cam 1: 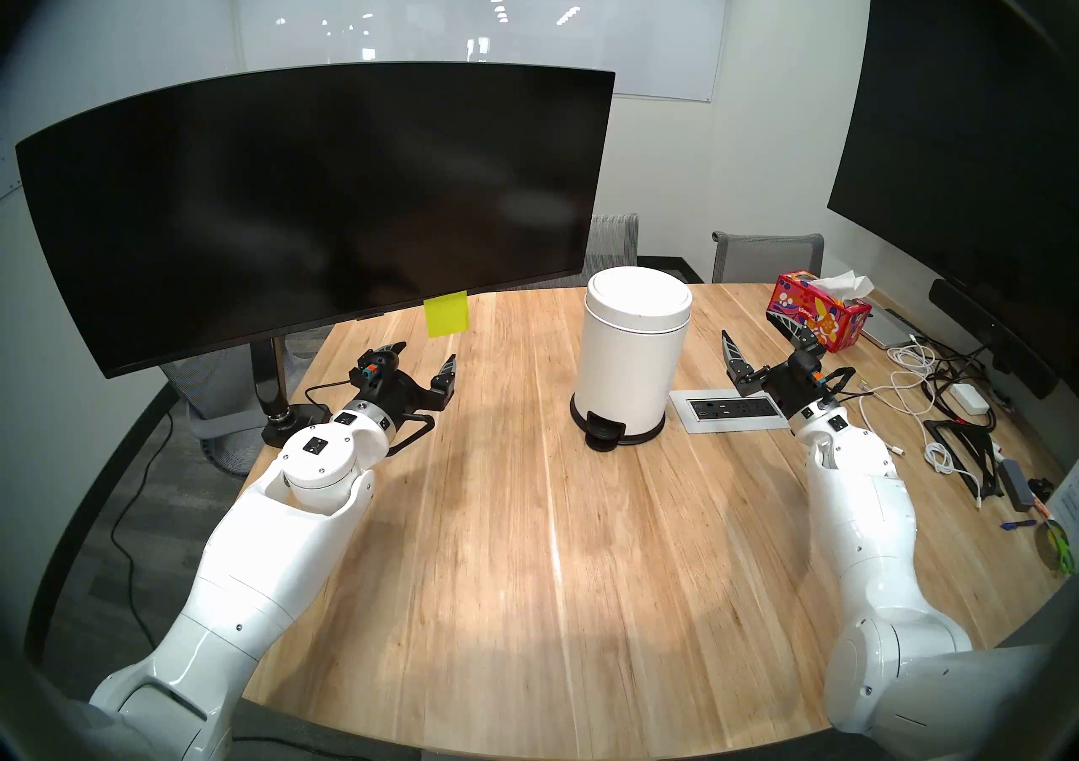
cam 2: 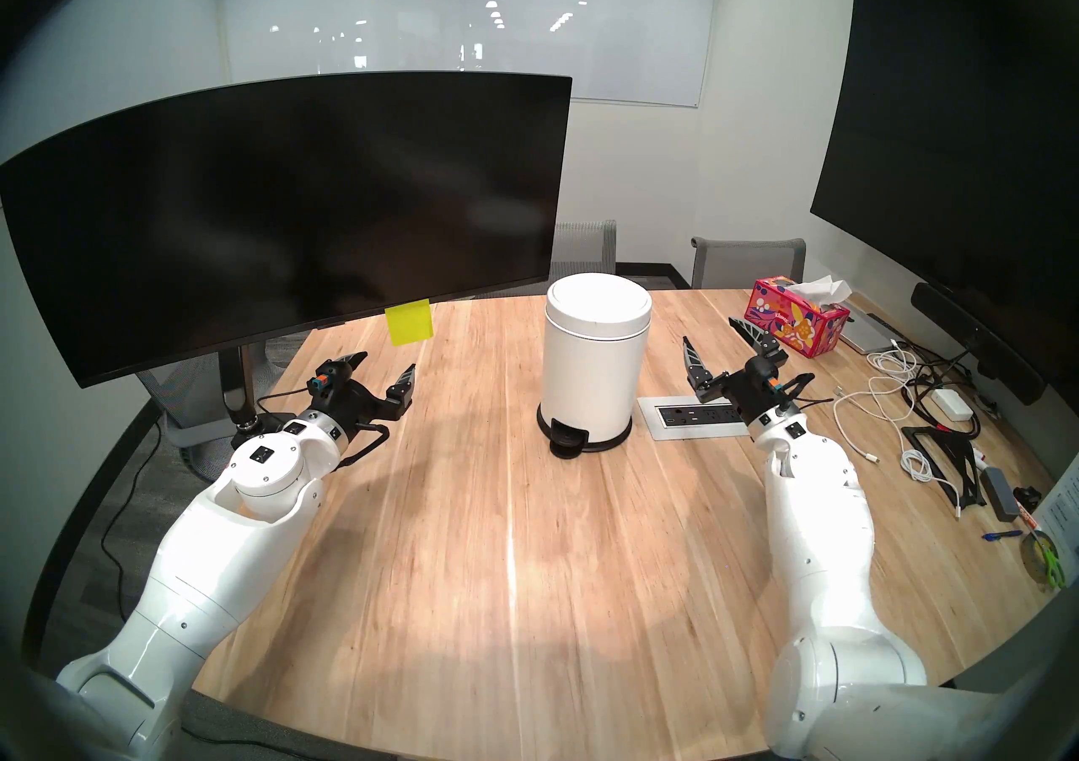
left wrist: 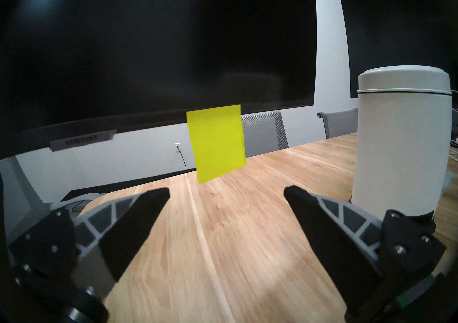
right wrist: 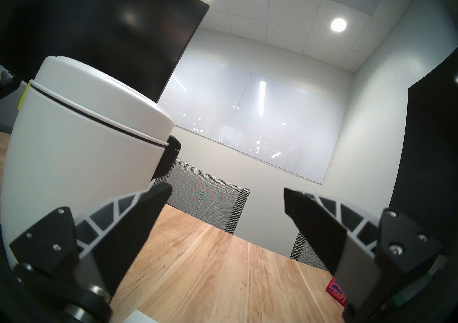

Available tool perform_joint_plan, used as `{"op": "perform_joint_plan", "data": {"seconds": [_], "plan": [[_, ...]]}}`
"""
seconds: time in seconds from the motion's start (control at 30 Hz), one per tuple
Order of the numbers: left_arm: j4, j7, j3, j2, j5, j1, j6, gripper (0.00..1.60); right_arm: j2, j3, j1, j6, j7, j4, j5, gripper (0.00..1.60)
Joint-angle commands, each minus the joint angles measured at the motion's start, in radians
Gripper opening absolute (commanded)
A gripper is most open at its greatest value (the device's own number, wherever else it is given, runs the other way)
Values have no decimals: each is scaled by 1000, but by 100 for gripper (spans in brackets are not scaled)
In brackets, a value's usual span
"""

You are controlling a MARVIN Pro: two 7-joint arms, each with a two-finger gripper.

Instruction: Peel the sticky note off the monitor, open the trash can lid and drop the sticker into the trash can

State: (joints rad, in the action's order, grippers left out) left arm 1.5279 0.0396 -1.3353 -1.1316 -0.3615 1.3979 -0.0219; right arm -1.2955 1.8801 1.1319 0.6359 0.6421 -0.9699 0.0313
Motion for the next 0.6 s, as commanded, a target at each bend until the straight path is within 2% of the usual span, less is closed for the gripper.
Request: {"op": "perform_joint_plan", "data": {"seconds": [0.0,0.27,0.57], "plan": [[-26,14,-14,-25,-19,-92,21,160,2,2,-15,3,-1,-17,-4,160],[-75,35,-13,-42,-32,-139,26,160,2,2,-15,3,-1,-17,-4,160],[-97,52,-5,-55,-38,-149,32,160,2,2,-15,3,-1,-18,-4,160]]}}
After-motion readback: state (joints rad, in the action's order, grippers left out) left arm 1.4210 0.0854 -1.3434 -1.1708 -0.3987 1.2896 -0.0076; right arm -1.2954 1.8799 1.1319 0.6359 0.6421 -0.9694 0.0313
